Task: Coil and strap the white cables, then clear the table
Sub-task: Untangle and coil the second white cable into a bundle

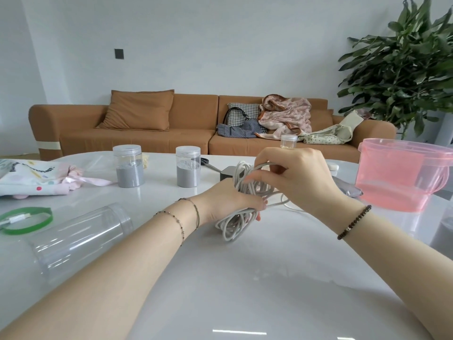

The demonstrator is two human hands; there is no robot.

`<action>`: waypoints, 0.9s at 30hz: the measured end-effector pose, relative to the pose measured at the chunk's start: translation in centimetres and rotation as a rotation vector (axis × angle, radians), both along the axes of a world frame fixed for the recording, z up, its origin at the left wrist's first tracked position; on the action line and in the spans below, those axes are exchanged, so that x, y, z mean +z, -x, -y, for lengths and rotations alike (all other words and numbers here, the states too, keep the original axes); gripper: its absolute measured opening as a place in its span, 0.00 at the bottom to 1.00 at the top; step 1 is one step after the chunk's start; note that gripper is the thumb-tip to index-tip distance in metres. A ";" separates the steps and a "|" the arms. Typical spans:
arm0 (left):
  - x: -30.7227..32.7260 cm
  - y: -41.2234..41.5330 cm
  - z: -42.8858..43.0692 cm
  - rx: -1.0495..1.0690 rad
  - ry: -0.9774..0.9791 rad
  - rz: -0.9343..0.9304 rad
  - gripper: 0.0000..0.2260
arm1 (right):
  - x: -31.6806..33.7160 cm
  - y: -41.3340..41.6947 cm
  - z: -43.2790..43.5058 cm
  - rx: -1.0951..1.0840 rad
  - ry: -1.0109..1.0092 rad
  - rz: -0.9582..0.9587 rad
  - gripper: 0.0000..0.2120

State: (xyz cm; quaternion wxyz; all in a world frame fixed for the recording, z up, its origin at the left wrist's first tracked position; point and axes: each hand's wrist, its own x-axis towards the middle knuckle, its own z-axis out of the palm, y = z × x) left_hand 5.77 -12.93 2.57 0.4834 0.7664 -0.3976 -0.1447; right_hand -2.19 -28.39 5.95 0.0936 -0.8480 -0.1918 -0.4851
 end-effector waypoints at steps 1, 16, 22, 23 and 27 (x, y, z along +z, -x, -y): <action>0.0 0.1 0.0 -0.026 0.008 -0.012 0.10 | 0.3 0.0 0.3 0.002 -0.034 -0.034 0.16; -0.1 0.5 -0.5 -0.129 0.393 -0.374 0.11 | -1.7 -2.3 1.7 0.253 -0.725 -0.637 0.16; 1.6 -0.2 -0.9 0.222 0.804 -0.485 0.08 | -2.2 -2.5 1.5 0.163 -0.587 -0.552 0.06; 1.5 -0.7 -1.1 0.288 0.800 -0.498 0.08 | -2.2 -2.4 1.2 0.155 -0.543 -0.522 0.06; 1.2 -1.4 -1.2 0.347 0.844 -0.536 0.03 | -2.2 -1.7 0.3 0.103 -0.375 -0.461 0.09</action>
